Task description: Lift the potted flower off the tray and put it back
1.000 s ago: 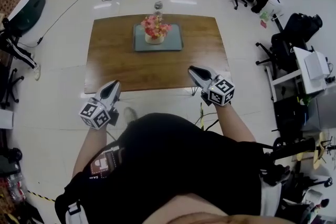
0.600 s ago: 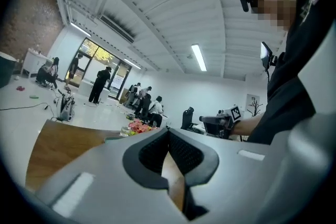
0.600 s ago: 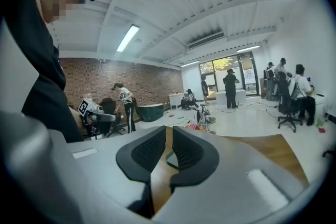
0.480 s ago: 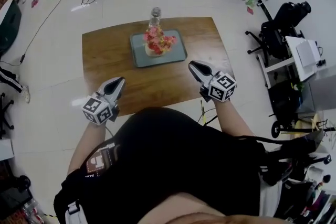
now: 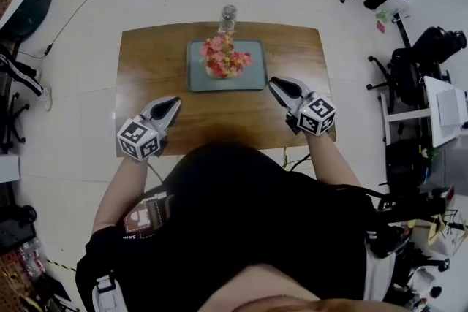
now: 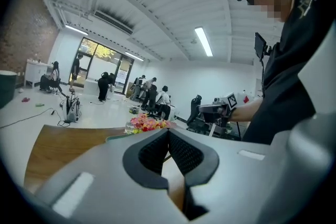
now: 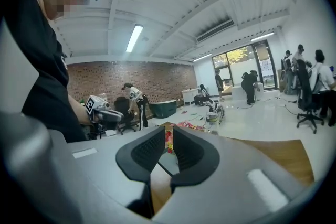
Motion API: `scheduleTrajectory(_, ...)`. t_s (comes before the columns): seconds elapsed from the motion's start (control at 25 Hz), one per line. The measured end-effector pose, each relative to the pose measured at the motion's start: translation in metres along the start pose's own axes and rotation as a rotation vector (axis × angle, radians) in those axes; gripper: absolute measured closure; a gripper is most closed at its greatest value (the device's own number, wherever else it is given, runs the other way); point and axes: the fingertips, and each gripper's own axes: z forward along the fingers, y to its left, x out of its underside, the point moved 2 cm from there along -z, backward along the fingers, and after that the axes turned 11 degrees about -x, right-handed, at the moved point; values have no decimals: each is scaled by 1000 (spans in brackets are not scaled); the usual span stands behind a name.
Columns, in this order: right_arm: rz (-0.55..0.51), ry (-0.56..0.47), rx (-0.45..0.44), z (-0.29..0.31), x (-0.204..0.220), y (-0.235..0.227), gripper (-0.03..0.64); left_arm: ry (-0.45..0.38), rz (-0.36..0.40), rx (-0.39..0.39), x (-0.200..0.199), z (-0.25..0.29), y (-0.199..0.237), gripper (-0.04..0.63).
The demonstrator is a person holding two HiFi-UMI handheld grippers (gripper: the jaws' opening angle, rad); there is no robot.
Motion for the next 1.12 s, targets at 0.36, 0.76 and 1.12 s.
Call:
scheduleTrajectory(0.36,44,-5,64,-20,-1,-31,551,170,273,191,6,79,46,412)
scheduleTrajectory(0.76,101,-3,100,-19,41,-72,548,326,484,328,82,197,72,114)
scheduleTrajectory(1.12,139,48,84,-13,90,-91,546,320,582,440,116,266,55,46)
